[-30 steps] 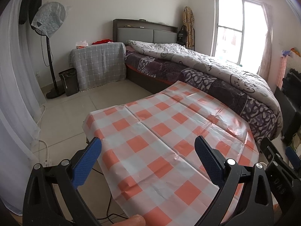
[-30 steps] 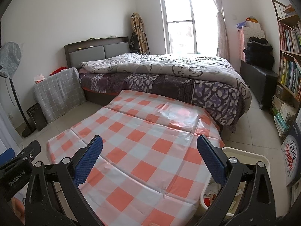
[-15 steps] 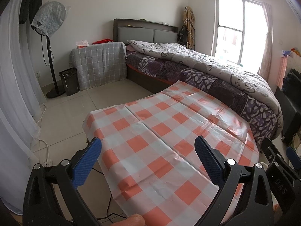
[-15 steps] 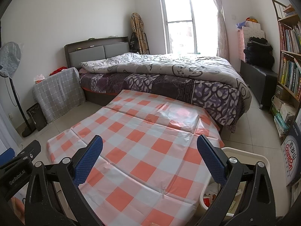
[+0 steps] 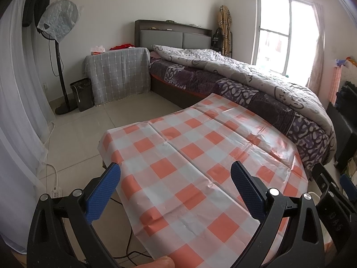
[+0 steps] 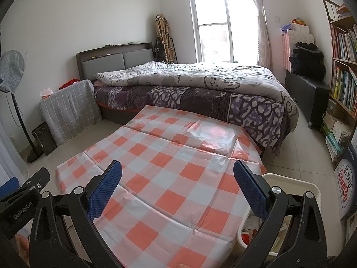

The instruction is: Collect trash

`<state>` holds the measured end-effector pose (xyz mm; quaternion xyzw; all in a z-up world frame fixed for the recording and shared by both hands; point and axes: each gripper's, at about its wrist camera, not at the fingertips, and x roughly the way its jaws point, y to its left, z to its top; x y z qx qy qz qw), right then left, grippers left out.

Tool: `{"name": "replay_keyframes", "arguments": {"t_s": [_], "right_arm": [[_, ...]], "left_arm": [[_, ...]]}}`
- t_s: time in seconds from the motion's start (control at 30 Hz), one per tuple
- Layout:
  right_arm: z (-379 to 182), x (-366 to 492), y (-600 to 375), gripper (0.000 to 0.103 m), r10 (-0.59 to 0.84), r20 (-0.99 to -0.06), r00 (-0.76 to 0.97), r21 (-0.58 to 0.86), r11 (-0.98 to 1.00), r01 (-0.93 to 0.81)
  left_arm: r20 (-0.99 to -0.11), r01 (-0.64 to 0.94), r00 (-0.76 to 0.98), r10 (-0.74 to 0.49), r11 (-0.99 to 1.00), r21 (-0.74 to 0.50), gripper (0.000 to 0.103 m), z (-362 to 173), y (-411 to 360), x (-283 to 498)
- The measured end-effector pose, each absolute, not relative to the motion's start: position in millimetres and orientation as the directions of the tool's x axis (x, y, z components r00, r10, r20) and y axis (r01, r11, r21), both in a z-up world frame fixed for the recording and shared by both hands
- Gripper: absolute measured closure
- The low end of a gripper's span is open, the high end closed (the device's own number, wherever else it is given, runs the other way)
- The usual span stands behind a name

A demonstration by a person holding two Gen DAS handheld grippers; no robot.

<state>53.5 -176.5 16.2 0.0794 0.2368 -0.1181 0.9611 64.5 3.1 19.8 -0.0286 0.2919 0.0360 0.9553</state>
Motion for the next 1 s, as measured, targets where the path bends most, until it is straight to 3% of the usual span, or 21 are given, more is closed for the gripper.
{"name": "replay_keyframes", "arguments": {"t_s": [1.0], "right_arm": [[10.4,51.1,-175.2,0.007,-0.183,-0.484,0.856,0.101,0.96,0.262]], "left_arm": [[-0.572,-0.095,0.818,0.059,0.995,-0.033,0.007,17.6,3.0,66.1]]}}
